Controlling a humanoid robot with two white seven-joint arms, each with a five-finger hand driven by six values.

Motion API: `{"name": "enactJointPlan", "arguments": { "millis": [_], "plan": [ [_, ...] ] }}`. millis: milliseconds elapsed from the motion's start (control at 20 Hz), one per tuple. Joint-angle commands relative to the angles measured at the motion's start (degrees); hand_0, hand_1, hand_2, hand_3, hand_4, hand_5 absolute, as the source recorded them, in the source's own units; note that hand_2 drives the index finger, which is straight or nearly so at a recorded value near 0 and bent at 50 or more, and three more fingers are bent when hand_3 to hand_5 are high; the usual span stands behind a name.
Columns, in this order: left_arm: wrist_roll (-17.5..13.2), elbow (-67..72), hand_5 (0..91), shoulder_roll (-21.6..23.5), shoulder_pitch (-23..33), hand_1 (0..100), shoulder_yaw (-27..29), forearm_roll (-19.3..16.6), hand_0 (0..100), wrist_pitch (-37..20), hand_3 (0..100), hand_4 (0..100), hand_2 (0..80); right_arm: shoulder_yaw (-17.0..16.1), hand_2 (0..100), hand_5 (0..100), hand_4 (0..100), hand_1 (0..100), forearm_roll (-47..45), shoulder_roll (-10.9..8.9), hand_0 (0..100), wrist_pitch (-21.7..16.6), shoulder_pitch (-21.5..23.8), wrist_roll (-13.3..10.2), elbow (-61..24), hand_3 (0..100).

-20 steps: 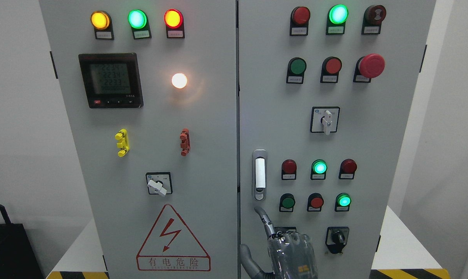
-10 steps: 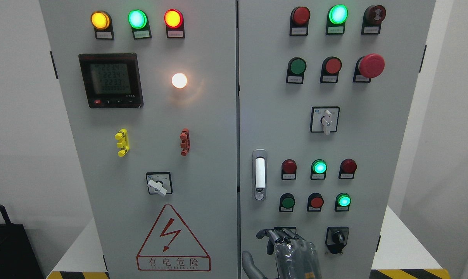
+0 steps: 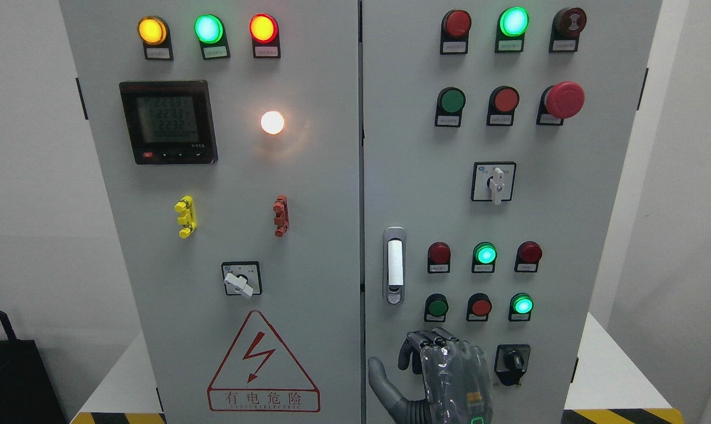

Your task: Release door handle

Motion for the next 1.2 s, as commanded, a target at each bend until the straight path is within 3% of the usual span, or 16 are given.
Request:
{"name": "enactJointPlan", "arguments": {
  "millis": [0,100,301,451,902,1152],
  "plan": [
    [-0.04,1.14,0.0,-0.03,0.00,39,-0.79,0.00,12,-0.03,0,0,0.0,0.04,100,97,92,30,-0.14,0.15,35,1.44,-2.31,1.00,-0.81,100],
    [-0.04,1.14,0.0,-0.03,0.00,39,-0.79,0.00,12,-0.03,0,0,0.0,0.13,100,97,92,28,0.47,0.15,37,1.62,-2.40,1.26,-0.81,100],
    [-0.04,1.14,0.0,-0.03,0.00,39,-0.79,0.00,12,-0.03,0,0,0.0,0.13,100,98,92,8,5.91,0.07,42,1.62,-2.49,2.31,-0.81,100],
    [-0.04,1.14,0.0,-0.03,0.00,39,-0.79,0.00,12,-0.03,0,0,0.0,0.05,100,98,93,0,8.56,0.15,44,1.88,-2.83,3.10,-0.81,100],
    [-0.04,1.14,0.0,-0.03,0.00,39,-0.79,0.00,12,-0.03,0,0,0.0,0.05,100,97,93,0,10.23,0.07,46,7.24,-6.18,6.36,0.15,100],
    [-0.04,1.14,0.0,-0.03,0.00,39,-0.79,0.00,12,-0.03,0,0,0.0,0.05,100,98,97,0,10.32,0.07,46,7.51,-7.67,7.23,0.33,100]
  ]
}}
